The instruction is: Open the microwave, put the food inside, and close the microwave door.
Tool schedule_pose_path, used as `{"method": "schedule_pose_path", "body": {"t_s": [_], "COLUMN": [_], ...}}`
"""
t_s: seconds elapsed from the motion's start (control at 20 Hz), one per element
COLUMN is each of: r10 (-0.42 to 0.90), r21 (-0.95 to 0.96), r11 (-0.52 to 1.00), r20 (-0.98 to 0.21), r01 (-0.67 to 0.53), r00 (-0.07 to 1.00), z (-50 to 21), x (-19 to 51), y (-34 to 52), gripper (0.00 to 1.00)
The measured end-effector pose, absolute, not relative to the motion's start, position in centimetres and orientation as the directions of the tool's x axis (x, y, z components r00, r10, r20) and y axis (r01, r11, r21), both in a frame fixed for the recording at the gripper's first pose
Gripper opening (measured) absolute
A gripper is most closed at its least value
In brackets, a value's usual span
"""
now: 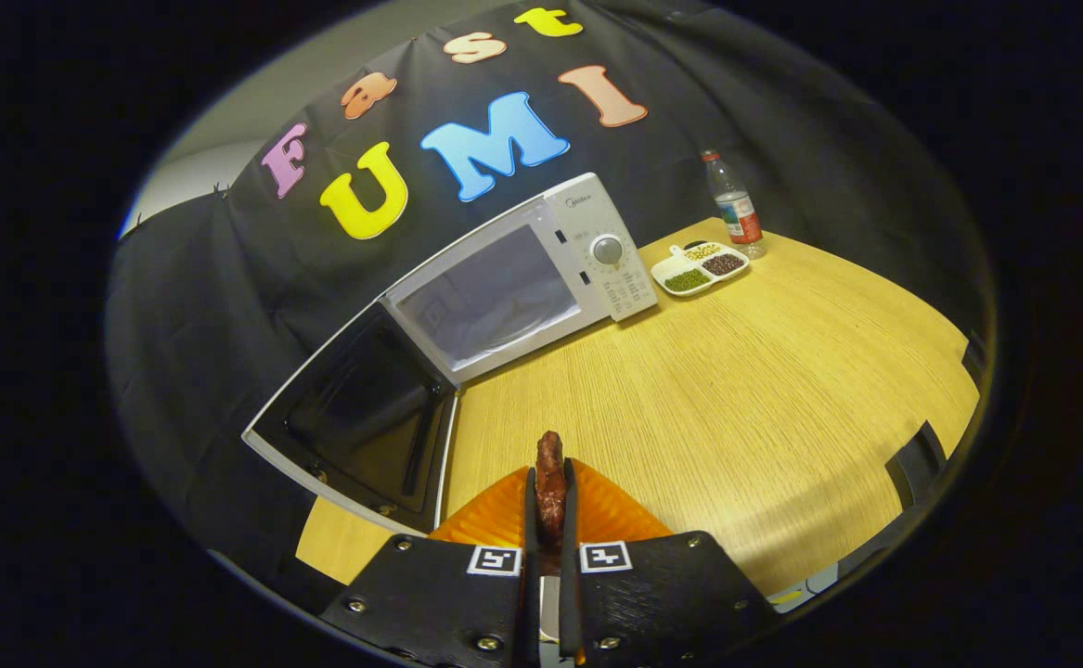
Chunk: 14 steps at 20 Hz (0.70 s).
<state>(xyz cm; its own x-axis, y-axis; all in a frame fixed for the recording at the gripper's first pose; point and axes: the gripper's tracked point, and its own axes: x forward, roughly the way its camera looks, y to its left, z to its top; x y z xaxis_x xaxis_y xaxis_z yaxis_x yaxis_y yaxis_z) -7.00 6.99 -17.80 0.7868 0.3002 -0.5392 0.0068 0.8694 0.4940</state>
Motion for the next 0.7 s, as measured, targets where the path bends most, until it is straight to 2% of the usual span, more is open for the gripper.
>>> {"method": "schedule_pose_path", "body": {"t_s": [0.4, 0.7], "r10": [0.321, 0.33], "r21": [0.512, 0.511], "r11": [0.857, 0.855], "r20": [-0.443, -0.409], "r01": [-0.057, -0.086], "r00": [0.837, 0.851], "z": [-12.9, -12.1], "x": [0.7, 7.1], "y": [10.0, 12.4], "gripper": [0.09, 0.08]}}
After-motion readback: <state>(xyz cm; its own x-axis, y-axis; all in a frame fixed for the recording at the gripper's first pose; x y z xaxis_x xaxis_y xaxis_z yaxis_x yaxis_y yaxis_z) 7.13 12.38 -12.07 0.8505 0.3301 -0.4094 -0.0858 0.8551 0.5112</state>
